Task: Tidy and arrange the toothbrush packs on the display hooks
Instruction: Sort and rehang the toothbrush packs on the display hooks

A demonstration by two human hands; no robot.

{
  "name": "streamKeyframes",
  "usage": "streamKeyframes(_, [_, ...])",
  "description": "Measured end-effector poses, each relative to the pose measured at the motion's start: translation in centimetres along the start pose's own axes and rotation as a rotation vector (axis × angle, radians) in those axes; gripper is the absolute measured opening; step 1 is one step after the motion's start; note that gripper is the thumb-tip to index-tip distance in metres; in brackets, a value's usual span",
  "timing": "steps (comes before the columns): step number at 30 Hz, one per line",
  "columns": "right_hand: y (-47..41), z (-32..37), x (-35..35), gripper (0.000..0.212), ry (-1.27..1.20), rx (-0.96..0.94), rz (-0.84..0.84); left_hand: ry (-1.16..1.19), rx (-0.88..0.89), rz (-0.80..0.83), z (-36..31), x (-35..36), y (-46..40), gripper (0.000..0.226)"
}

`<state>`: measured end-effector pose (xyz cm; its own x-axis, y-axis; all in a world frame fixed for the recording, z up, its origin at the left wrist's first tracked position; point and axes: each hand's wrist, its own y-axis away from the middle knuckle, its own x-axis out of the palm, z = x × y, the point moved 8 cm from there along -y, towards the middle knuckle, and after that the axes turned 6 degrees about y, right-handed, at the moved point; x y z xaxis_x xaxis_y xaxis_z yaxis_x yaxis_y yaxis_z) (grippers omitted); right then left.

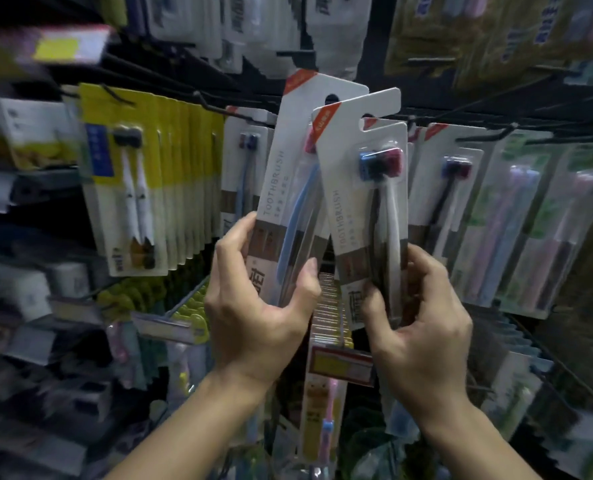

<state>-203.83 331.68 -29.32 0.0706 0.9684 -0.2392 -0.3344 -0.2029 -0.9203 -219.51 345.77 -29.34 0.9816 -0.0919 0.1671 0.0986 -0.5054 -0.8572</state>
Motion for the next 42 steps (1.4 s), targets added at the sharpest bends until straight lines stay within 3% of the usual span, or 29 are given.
streamKeyframes(11, [-0.7,2.9,4.0,0.06,0.047,-0.037,0.045,-0.135,-0.178,-0.122,4.0,-3.6,-1.6,0.066])
streamKeyframes(20, [-1.3,4.3,3.3,0.059,0.074,-0.064,-0.011,-0.139,-0.103,-0.163,3.4,-4.2,-1.5,0.065])
streamKeyframes(29, [-1.6,4.6,3.2,0.06,0.098,-0.074,0.005,-0.166,-0.209,-0.214,4.1,-5.0,-1.6,0.064])
streamKeyframes(42, [-1.6,3.4,3.6,0.061,0.15,0.071,0.072,-0.157,-0.217,-0.204,4.3,-4.8,-1.9,0.064])
